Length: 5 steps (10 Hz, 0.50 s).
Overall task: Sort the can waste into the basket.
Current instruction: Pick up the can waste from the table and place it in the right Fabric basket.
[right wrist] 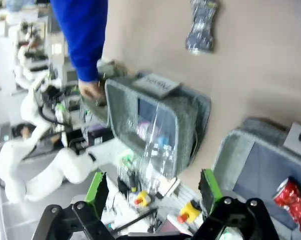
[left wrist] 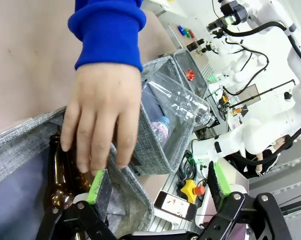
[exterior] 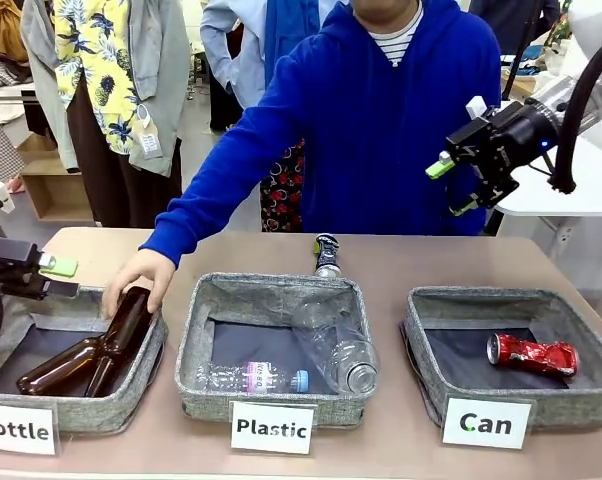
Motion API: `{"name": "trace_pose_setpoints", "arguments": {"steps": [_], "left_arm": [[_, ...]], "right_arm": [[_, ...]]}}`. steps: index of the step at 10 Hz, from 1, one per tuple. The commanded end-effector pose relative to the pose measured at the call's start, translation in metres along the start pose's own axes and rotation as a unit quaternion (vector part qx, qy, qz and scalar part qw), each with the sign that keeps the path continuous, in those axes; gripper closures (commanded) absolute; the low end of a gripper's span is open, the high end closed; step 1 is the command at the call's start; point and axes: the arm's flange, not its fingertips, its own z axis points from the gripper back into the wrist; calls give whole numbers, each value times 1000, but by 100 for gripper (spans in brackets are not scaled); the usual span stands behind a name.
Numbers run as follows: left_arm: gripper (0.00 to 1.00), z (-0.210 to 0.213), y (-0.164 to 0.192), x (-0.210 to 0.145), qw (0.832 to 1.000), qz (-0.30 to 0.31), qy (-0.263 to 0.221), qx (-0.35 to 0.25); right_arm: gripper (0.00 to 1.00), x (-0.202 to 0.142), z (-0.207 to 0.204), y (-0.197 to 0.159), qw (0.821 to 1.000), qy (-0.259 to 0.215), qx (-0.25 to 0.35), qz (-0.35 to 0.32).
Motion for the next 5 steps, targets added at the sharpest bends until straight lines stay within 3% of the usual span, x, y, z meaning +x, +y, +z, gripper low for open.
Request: {"name": "trace_pose_setpoints", "arguments": {"steps": [1,4,5], "left_arm": [[0,1,-3,-2,1000,0,1,-2],[0,1,-3,-2,1000,0,1,-2],[0,1,-3,-2,1000,0,1,-2]], "right_arm": [[2,-12,7,8,999,29,-11,40],[2,-21,-6,17,998,5,-44,49],[2,-20,-11,21,997,-32,-61,47]]}}
